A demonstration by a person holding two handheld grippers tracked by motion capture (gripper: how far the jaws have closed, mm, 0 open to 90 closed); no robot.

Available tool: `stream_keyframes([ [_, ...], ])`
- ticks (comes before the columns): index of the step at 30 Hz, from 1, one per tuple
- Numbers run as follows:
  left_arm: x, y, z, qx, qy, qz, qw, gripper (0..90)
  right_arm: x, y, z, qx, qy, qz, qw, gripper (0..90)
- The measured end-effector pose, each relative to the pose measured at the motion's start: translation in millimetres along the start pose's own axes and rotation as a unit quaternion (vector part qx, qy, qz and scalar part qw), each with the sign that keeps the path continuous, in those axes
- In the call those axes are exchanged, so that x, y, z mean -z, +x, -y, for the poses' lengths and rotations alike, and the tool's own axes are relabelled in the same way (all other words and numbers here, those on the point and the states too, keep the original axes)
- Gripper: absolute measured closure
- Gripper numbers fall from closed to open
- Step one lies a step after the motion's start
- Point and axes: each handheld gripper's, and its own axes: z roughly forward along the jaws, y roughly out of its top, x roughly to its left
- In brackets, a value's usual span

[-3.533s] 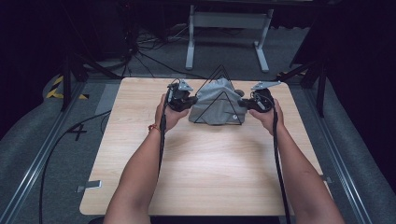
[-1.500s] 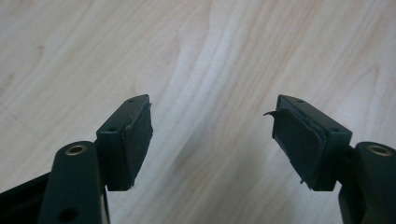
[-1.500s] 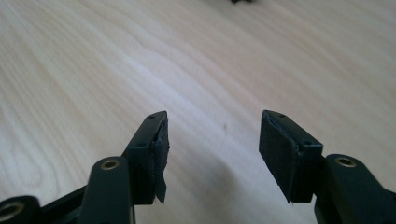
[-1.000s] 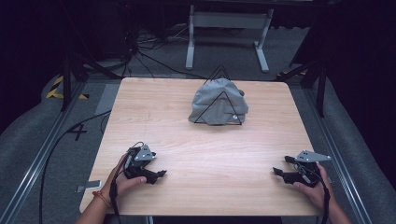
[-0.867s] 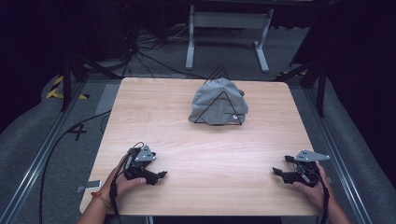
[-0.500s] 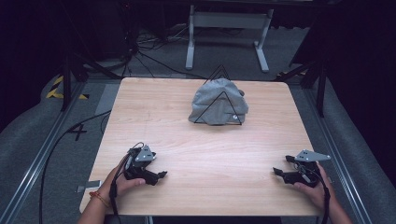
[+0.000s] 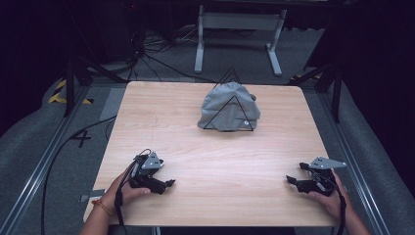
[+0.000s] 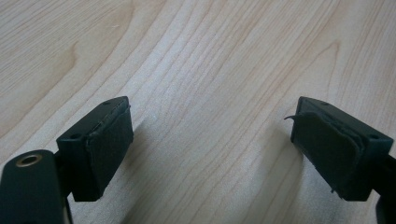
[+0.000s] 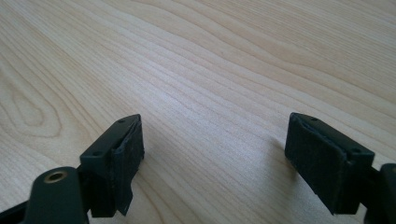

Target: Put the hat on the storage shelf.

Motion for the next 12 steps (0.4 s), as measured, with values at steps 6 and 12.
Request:
stream_keyframes([
  [6, -0.6, 0.5, -0.6, -0.001, 0.000, -0.002, 1.0000, 12.2, 0.1, -0.4, 0.1, 0.001, 0.000, -0.002, 1.0000, 20.1],
  [12, -1.2, 0.6, -0.7, 0.000, -0.001, -0.002, 1.0000, 11.8, 0.1, -0.5, 0.1, 0.002, 0.000, -0.002, 1.0000, 20.1],
])
